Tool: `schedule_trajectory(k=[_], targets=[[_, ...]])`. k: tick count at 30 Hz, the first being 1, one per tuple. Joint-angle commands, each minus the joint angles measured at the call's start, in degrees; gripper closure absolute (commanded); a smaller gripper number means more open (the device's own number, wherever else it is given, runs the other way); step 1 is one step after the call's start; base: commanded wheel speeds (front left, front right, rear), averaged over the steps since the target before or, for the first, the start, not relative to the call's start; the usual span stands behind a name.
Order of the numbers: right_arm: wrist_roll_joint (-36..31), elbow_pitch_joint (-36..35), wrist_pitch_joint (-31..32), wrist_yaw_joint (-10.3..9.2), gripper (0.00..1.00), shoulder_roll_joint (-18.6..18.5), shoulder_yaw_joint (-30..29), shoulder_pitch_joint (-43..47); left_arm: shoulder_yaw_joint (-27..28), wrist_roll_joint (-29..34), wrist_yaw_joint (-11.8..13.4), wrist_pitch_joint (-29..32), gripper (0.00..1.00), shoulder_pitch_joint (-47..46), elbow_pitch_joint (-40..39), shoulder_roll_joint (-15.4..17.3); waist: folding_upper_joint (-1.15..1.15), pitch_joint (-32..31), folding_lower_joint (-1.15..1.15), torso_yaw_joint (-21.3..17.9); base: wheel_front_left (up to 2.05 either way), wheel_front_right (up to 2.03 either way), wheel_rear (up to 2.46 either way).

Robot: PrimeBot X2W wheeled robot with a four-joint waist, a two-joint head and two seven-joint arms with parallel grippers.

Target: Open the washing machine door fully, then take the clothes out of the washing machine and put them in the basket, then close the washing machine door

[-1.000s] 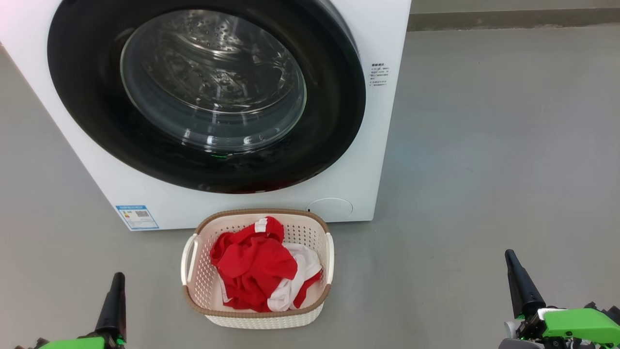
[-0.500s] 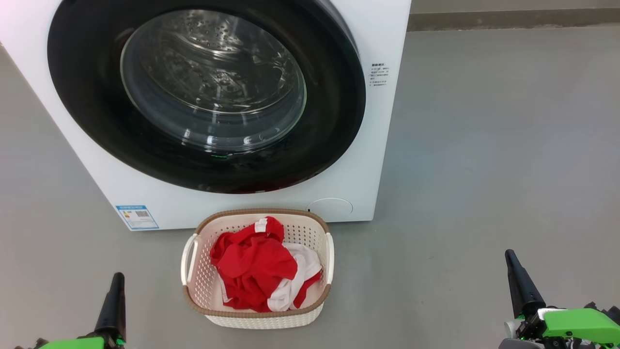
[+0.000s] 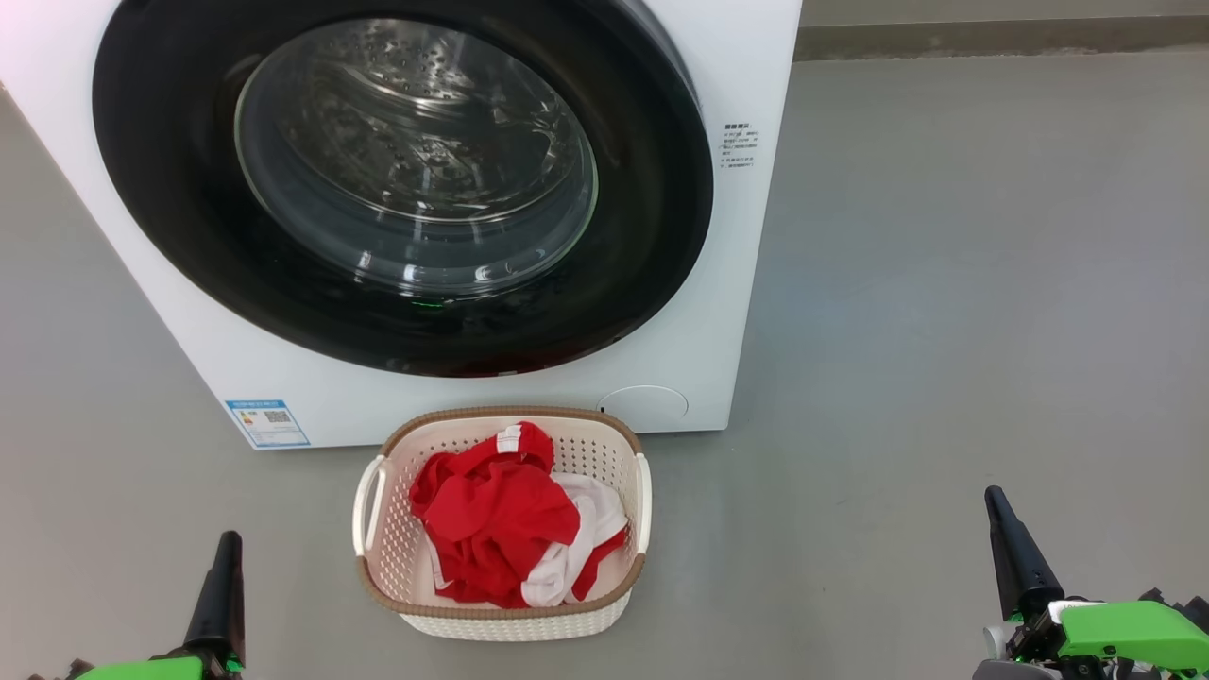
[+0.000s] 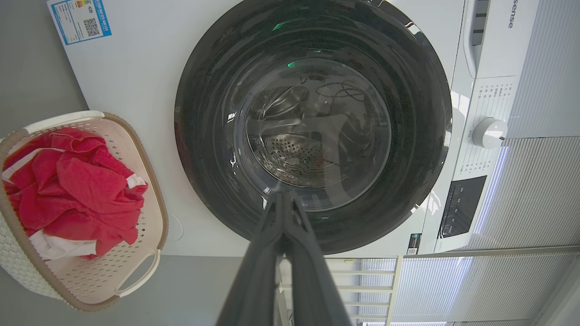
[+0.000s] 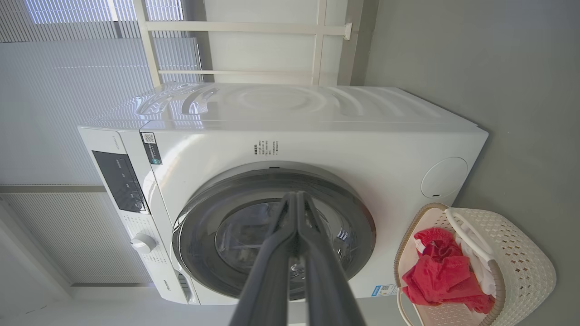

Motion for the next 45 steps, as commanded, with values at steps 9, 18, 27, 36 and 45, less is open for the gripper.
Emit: schedule_trajectory(k=[9, 18, 27, 36, 45], targets=[[0.18, -1.39, 0.42, -0.05, 1.0, -0.58, 1.31, -2.34, 2.13, 0.18, -0.6, 0.57, 1.0, -2.33, -1.09, 0.64, 0.0, 0.0, 0.0, 0.0, 0.0, 0.0, 0.0], [0.17, -1.39, 0.43, -0.05, 1.0, -0.57, 1.29, -2.34, 2.18, 0.23, -0.6, 0.61, 1.0, -2.34, -1.09, 0.6, 0.0, 0.0, 0.0, 0.0, 0.0, 0.0, 0.0], [0.16, -1.39, 0.44, -0.05, 1.0, -0.56, 1.28, -2.34, 2.24, 0.27, -0.6, 0.66, 1.0, -2.34, -1.08, 0.56, 0.0, 0.0, 0.0, 0.0, 0.0, 0.0, 0.0], [0.16, -1.39, 0.45, -0.05, 1.0, -0.55, 1.27, -2.35, 2.29, 0.32, -0.6, 0.7, 1.0, -2.35, -1.08, 0.52, 0.0, 0.0, 0.0, 0.0, 0.0, 0.0, 0.0], [0.15, -1.39, 0.46, -0.05, 1.0, -0.55, 1.26, -2.35, 2.34, 0.35, -0.6, 0.74, 1.0, -2.35, -1.08, 0.49, 0.0, 0.0, 0.0, 0.0, 0.0, 0.0, 0.0]])
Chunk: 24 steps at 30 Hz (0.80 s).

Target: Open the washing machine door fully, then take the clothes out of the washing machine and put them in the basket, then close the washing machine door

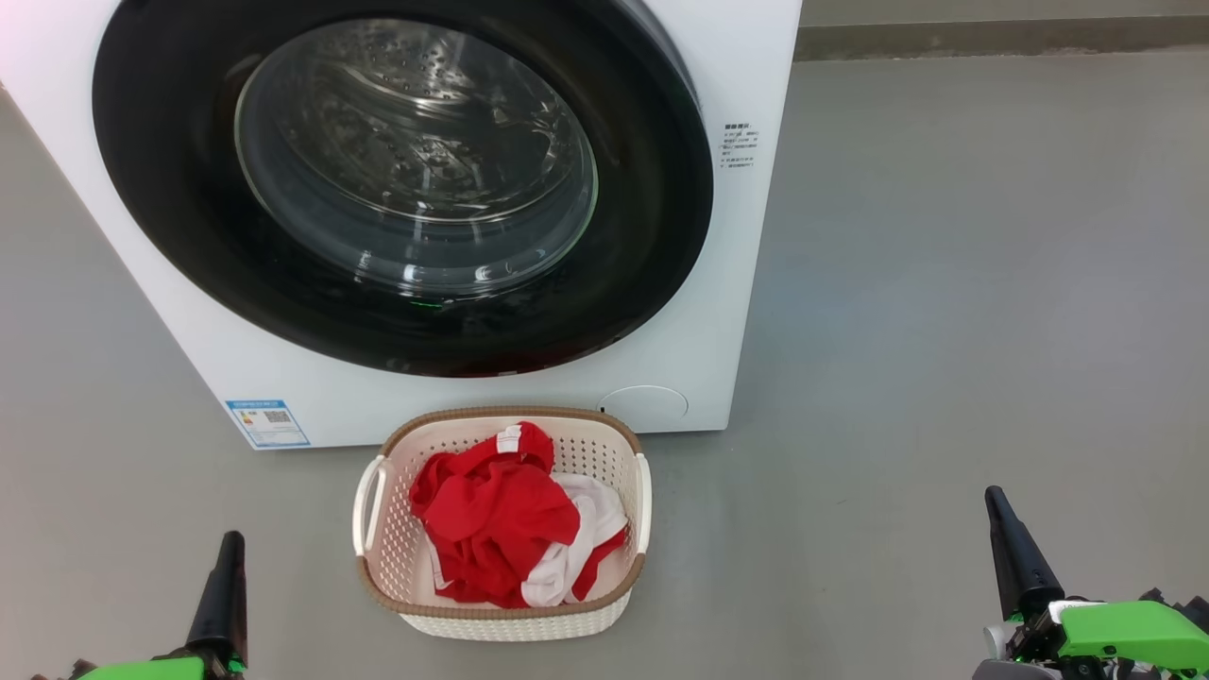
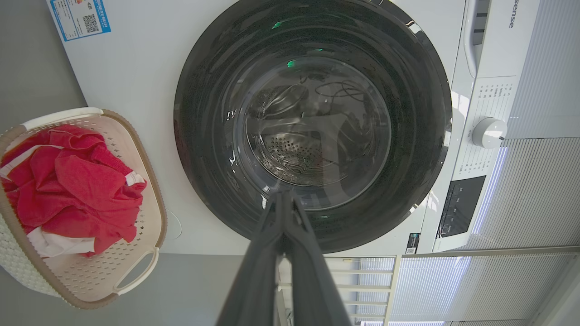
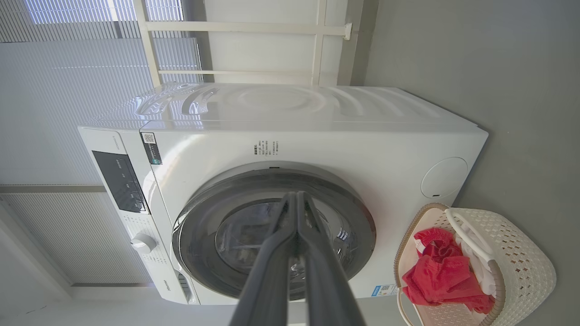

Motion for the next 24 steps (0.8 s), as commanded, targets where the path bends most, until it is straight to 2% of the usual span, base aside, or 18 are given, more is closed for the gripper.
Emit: schedule_trajectory(k=[1, 24], targets=[[0.15, -1.4, 0.45, -0.05, 1.0, -0.55, 1.28, -2.35, 2.03, 0.34, -0.6, 0.25, 1.0, -2.35, -1.09, 0.88, 0.0, 0.0, 0.0, 0.0, 0.0, 0.0, 0.0], [0.13, -1.4, 0.46, -0.05, 1.0, -0.53, 1.27, -2.35, 2.12, 0.42, -0.6, 0.32, 1.0, -2.36, -1.09, 0.82, 0.0, 0.0, 0.0, 0.0, 0.0, 0.0, 0.0]])
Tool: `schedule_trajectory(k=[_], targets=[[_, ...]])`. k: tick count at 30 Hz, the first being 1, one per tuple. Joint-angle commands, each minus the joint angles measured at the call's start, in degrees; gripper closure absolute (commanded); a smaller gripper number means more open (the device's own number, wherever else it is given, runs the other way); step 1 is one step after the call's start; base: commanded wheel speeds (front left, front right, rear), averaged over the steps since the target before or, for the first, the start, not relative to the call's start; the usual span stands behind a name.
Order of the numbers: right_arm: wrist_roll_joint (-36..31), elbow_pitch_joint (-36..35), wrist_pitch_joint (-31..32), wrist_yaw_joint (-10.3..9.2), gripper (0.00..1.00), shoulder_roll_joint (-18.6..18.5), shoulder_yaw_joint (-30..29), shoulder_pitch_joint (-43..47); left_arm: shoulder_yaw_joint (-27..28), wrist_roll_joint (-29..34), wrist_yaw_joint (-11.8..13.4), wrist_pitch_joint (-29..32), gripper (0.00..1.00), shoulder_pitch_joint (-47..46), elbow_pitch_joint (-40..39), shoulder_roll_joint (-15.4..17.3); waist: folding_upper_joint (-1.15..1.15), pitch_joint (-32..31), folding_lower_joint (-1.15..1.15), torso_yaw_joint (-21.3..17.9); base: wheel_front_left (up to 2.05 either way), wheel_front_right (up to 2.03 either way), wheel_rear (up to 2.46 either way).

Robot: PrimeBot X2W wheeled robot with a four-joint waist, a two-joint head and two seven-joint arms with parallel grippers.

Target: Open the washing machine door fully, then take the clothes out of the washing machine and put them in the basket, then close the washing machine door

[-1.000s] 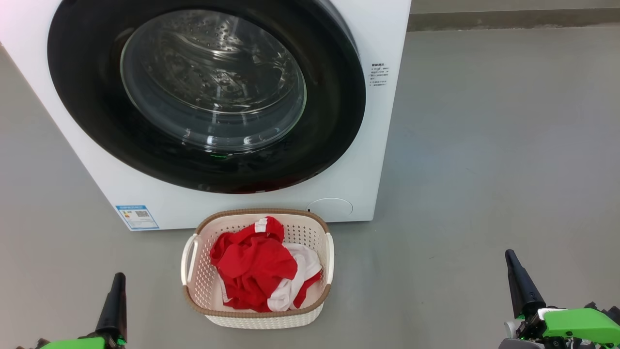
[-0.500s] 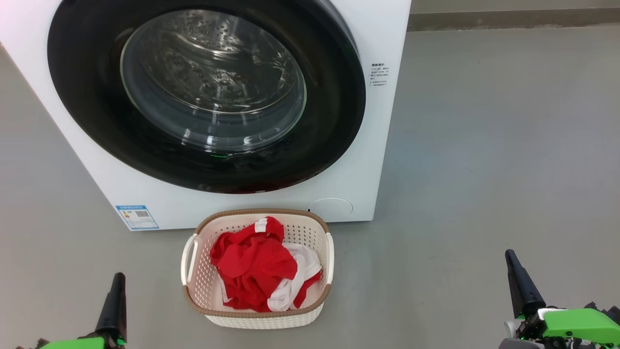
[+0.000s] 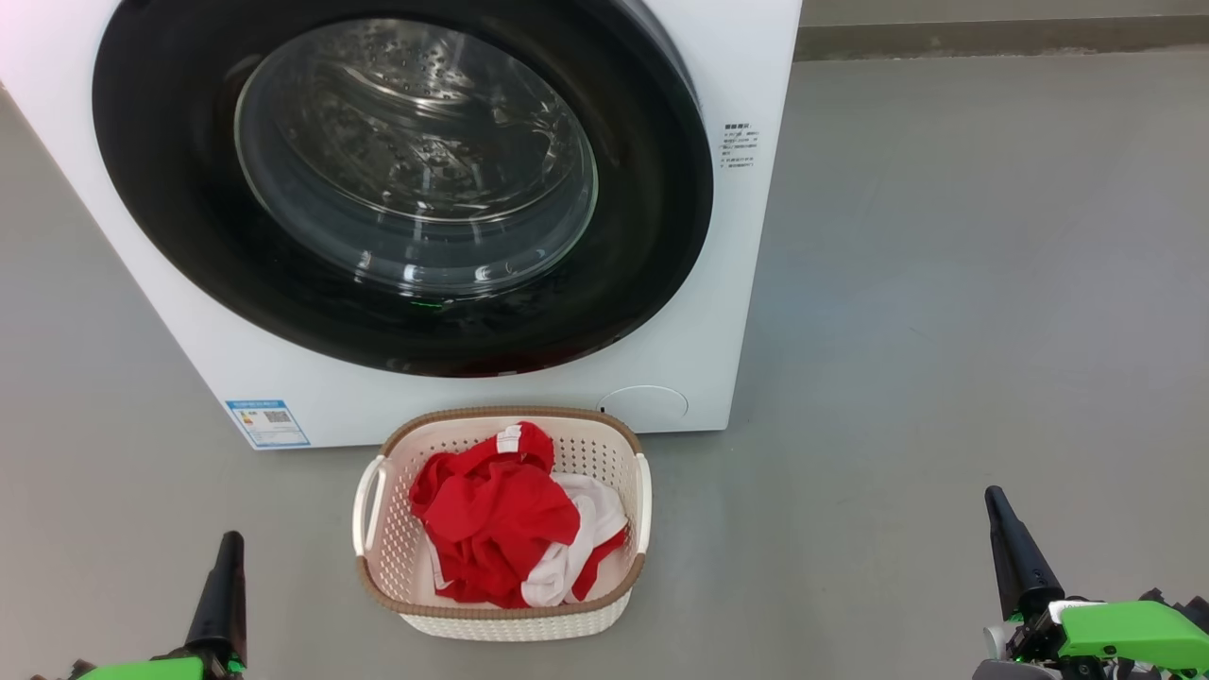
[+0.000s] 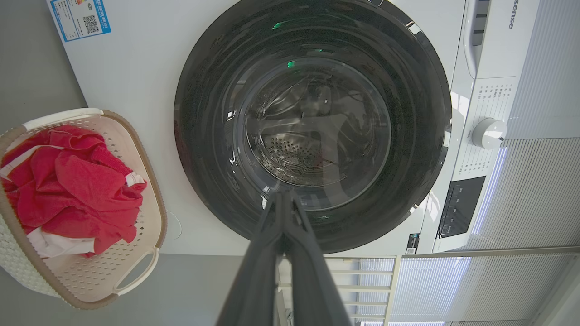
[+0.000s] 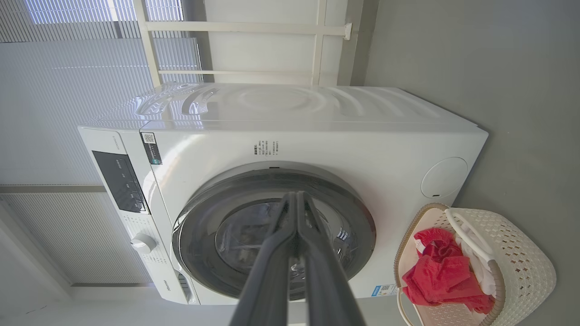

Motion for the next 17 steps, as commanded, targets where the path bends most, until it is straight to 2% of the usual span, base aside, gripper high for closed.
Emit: schedule_trajectory(k=[1, 17], targets=[[0.13, -1.4, 0.46, -0.05, 1.0, -0.53, 1.28, -2.35, 2.01, 0.4, -0.6, 0.31, 1.0, -2.36, -1.09, 0.85, 0.0, 0.0, 0.0, 0.0, 0.0, 0.0, 0.0], [0.12, -1.4, 0.47, -0.05, 1.0, -0.53, 1.27, -2.35, 2.06, 0.44, -0.6, 0.35, 1.0, -2.36, -1.09, 0.82, 0.0, 0.0, 0.0, 0.0, 0.0, 0.0, 0.0]])
